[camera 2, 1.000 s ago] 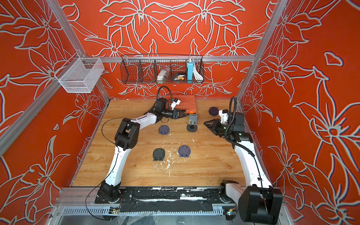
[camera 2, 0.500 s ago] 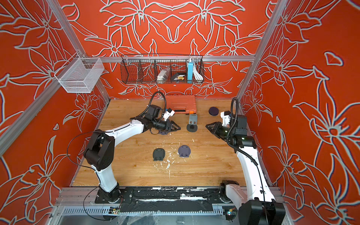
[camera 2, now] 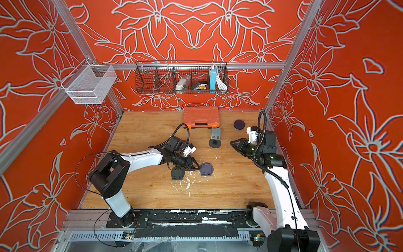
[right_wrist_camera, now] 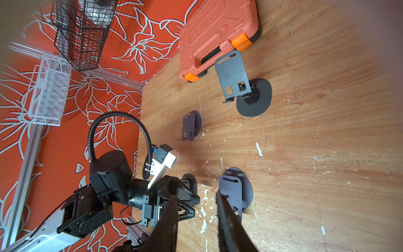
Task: Open the phone stand
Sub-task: Pick up the phone stand at the center of the board.
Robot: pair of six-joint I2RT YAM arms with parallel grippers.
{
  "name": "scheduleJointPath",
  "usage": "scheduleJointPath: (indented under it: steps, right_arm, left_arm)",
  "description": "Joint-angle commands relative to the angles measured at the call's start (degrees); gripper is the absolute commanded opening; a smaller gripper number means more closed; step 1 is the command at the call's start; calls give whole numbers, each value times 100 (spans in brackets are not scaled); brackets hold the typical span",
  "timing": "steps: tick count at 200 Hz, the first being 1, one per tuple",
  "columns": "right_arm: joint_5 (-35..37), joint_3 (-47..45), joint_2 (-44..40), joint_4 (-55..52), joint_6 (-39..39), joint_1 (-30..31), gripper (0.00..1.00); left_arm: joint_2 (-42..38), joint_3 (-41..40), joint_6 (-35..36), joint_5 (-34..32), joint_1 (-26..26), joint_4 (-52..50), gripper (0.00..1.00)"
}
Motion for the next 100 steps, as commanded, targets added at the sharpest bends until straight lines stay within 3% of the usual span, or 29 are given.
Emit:
scheduleJointPath:
  steps: [1, 100]
  right_arm:
    - [88, -53, 28, 19, -22, 57, 32]
    - [236, -62, 102, -10, -67, 127, 32]
  left_arm:
    - [218, 25, -156, 44, -57, 525, 50]
    - [959, 393, -281, 370, -128, 850, 50]
